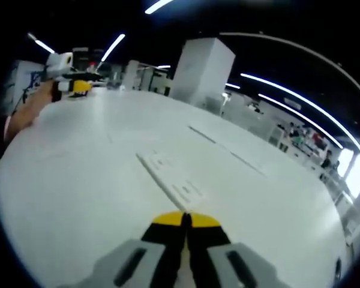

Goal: Locate the socket holder cover, grip the socket holder cover, clip it into the socket holder slot.

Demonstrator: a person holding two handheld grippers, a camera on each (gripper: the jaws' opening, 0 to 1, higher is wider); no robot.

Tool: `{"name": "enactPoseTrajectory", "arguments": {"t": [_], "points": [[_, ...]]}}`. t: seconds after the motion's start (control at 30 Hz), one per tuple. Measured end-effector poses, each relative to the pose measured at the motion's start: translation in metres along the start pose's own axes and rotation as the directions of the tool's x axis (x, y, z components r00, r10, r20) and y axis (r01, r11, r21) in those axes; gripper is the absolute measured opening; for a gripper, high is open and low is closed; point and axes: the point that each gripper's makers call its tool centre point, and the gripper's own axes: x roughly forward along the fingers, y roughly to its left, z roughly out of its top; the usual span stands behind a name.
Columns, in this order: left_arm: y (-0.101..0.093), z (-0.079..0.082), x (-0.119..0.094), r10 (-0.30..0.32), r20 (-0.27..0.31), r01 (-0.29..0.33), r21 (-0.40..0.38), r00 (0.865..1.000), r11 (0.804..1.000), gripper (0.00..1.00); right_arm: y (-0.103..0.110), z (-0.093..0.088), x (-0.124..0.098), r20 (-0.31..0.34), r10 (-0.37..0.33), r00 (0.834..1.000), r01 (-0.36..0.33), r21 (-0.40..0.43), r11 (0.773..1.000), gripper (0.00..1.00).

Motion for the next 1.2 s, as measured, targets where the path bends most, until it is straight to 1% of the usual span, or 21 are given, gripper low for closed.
{"name": "enactPoseTrajectory", "arguments": {"t": [0.17, 0.37, 0.5, 0.57, 0.73, 0.97, 1.13, 1.2], "points": [[-0.0009, 0.0005, 0.0001, -0.002, 0.002, 0.002, -0.002, 1.000, 1.000, 0.81, -0.0035, -0.0017, 0.0002, 0.003, -0.020, 1.000, 0.020, 0.018, 1.000, 0.04], [-0.0029, 0.0012, 0.0000, -0.007, 0.002, 0.007, 0.002, 1.000, 1.000, 0.81, -0.0004, 0.0001, 0.0031, 0.016, -0.050, 0.999, 0.050, 0.010, 0.999, 0.04], [-0.0032, 0.0011, -0.0004, -0.006, 0.002, 0.006, 0.002, 1.000, 1.000, 0.81, -0.0036, 0.0017, 0.0044, 0.021, -0.059, 0.998, 0.058, 0.006, 0.998, 0.04], [-0.0037, 0.0011, -0.0012, -0.006, 0.003, 0.006, 0.002, 1.000, 1.000, 0.81, -0.0005, 0.0015, 0.0041, 0.026, -0.064, 0.998, 0.064, 0.012, 0.998, 0.04], [-0.0025, 0.0006, -0.0003, -0.004, 0.001, 0.004, 0.003, 1.000, 1.000, 0.81, -0.0018, 0.0013, 0.0055, 0.024, -0.080, 0.996, 0.080, 0.002, 0.997, 0.04], [-0.0026, 0.0001, 0.0011, -0.006, -0.001, 0.006, 0.003, 1.000, 1.000, 0.81, -0.0035, 0.0023, 0.0062, 0.026, -0.084, 0.996, 0.084, -0.002, 0.996, 0.04], [-0.0036, -0.0005, 0.0008, -0.007, -0.003, 0.007, 0.005, 1.000, 1.000, 0.80, 0.0000, 0.0022, 0.0063, 0.031, -0.086, 0.996, 0.086, -0.005, 0.996, 0.04], [-0.0034, -0.0003, 0.0007, -0.006, -0.003, 0.007, 0.005, 1.000, 1.000, 0.80, -0.0031, 0.0031, 0.0071, 0.031, -0.087, 0.996, 0.087, -0.006, 0.996, 0.04]]}}
